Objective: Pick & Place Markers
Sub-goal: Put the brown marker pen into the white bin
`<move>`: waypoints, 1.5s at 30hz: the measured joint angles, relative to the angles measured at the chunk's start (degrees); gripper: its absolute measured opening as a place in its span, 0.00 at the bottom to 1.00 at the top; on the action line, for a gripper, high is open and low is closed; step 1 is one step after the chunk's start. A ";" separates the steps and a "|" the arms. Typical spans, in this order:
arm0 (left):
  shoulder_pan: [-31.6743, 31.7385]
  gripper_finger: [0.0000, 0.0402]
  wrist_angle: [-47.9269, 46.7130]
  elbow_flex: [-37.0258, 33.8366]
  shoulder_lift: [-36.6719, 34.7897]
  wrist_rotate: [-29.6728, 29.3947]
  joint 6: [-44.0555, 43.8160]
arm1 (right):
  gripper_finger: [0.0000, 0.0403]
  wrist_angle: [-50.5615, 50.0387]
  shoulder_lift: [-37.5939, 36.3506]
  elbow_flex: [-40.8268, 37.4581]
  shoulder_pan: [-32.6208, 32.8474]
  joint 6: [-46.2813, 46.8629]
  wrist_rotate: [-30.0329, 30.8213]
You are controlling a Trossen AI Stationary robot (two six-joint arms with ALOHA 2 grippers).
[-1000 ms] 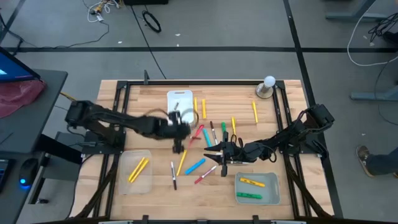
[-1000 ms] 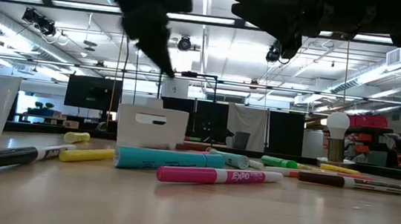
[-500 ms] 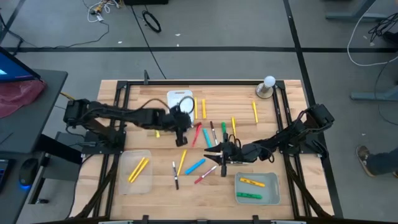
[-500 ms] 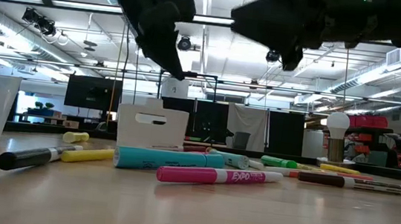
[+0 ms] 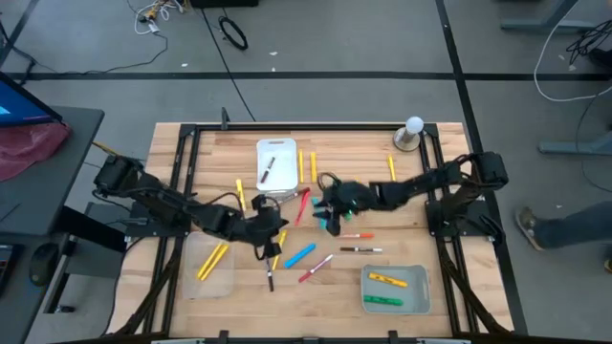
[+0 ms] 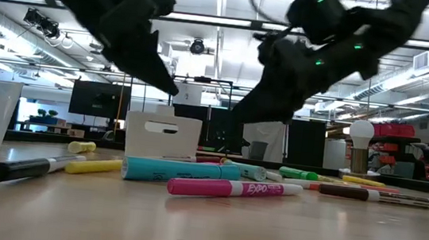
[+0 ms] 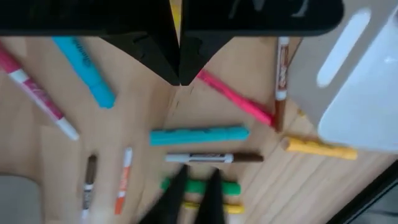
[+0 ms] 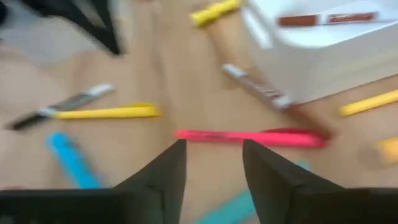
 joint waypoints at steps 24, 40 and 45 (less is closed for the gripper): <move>-2.07 0.04 0.79 -4.06 0.00 -6.09 -4.44 | 0.57 -7.21 18.38 15.20 -14.92 -21.41 -14.24; -1.98 0.05 0.83 -4.06 0.00 -6.07 -4.44 | 0.23 -5.30 19.78 15.35 -15.15 -25.17 -14.24; -1.98 0.05 0.81 -4.06 0.00 -6.07 -4.44 | 0.08 -5.34 19.78 15.35 -15.17 -27.89 -14.15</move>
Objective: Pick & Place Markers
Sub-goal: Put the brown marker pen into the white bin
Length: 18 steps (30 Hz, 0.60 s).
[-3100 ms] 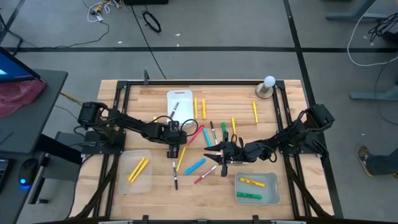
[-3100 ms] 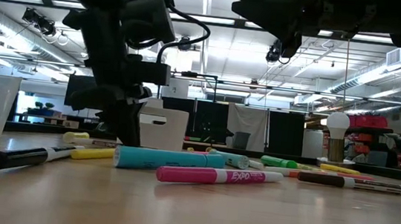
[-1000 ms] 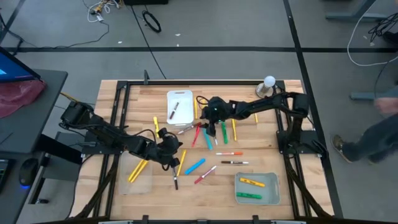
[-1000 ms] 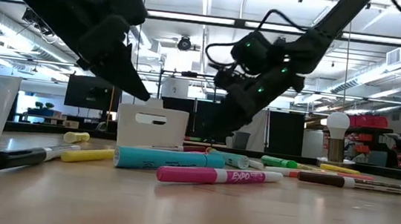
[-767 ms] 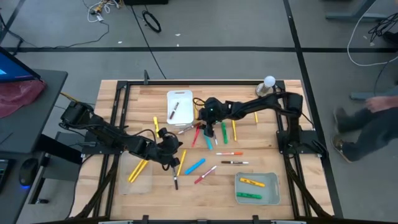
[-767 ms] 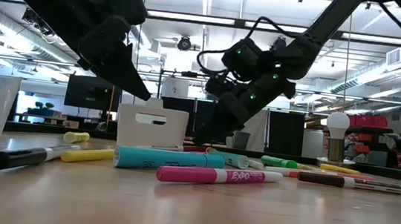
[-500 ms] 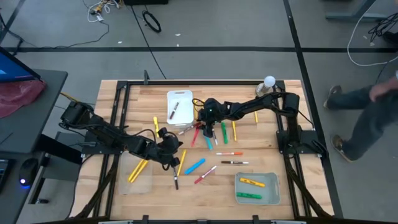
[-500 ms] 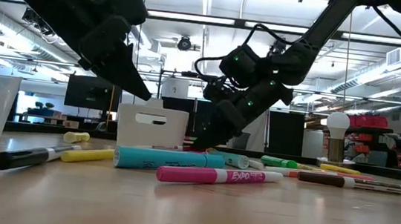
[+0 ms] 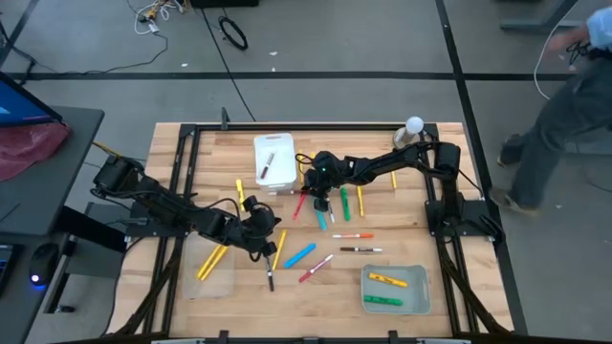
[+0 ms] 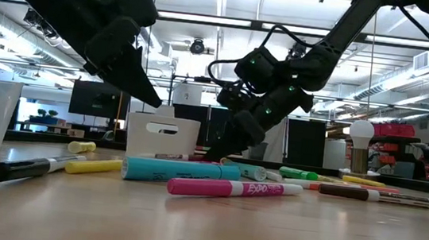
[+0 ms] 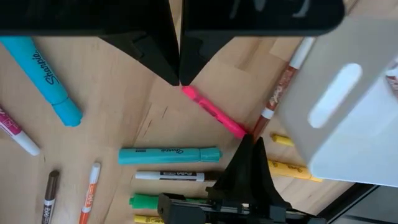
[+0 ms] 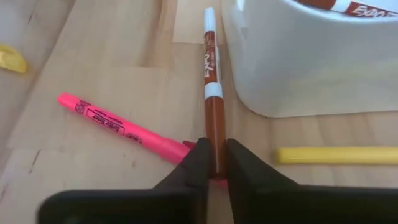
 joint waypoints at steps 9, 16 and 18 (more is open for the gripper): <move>-0.29 0.05 0.26 0.00 0.00 0.04 0.00 | 0.08 -1.86 -2.21 -0.17 1.49 -1.39 0.22; -3.58 0.05 -0.43 3.21 -2.03 0.05 4.47 | 0.07 -4.33 -7.20 -0.17 5.92 0.10 0.04; -4.74 0.05 -1.49 4.22 -3.54 0.00 6.86 | 0.07 -4.12 -8.35 -0.15 7.76 1.75 0.08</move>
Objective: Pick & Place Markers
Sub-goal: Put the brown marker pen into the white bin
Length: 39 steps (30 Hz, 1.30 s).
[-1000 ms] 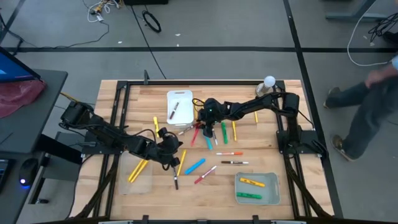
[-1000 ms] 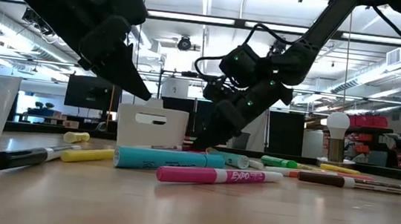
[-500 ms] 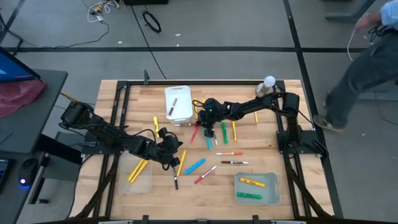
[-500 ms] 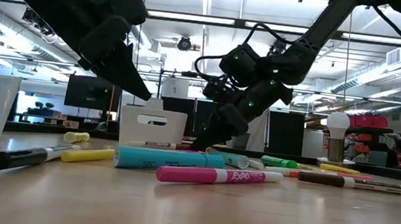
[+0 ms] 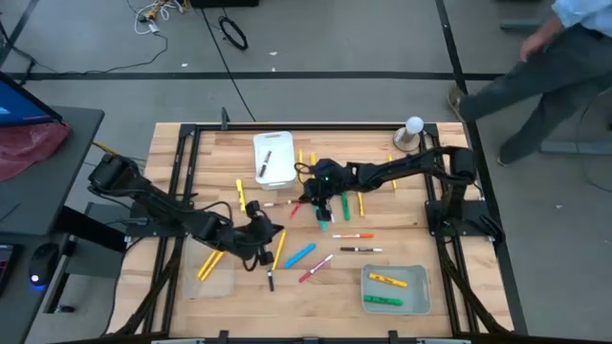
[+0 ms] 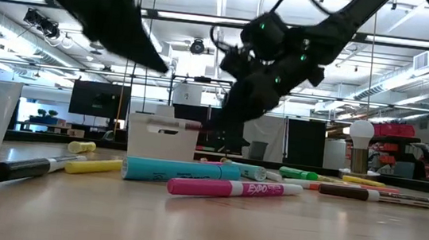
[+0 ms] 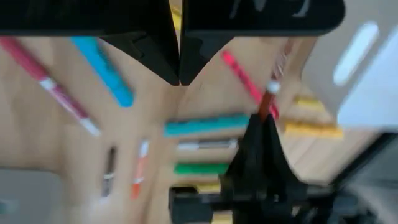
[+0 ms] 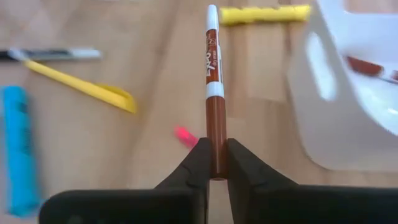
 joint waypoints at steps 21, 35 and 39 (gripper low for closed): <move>4.96 0.56 -14.84 0.94 2.93 8.28 2.14 | 0.07 2.68 -1.09 0.04 12.37 5.55 13.75; 4.79 0.09 -14.29 0.94 2.93 8.00 0.17 | 0.13 0.62 -2.00 0.09 12.36 8.08 13.36; 4.76 0.09 -16.63 0.92 2.06 7.09 -4.49 | 0.20 -9.14 -5.79 0.11 12.58 14.35 13.85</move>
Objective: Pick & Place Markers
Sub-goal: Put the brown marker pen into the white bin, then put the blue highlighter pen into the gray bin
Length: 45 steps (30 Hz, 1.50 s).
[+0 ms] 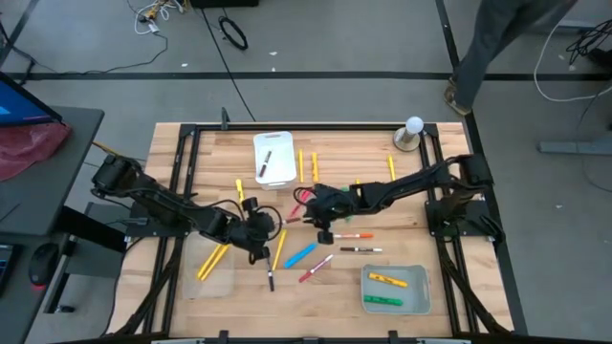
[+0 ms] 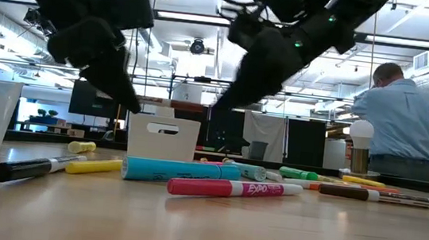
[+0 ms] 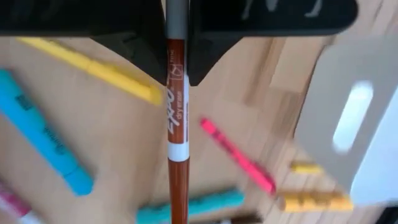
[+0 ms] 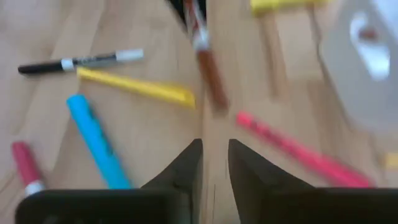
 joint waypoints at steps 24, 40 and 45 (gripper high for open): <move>45.10 0.13 -25.46 16.63 3.07 27.00 -5.35 | 0.15 2.22 -3.45 -0.07 9.40 3.69 10.84; 50.10 0.19 -13.49 16.65 12.91 28.91 -3.95 | 0.15 9.38 -3.45 -6.49 9.64 5.94 10.83; 50.10 0.27 -13.01 16.65 12.89 28.45 -2.56 | 0.15 11.84 -3.45 -7.74 9.64 7.20 10.79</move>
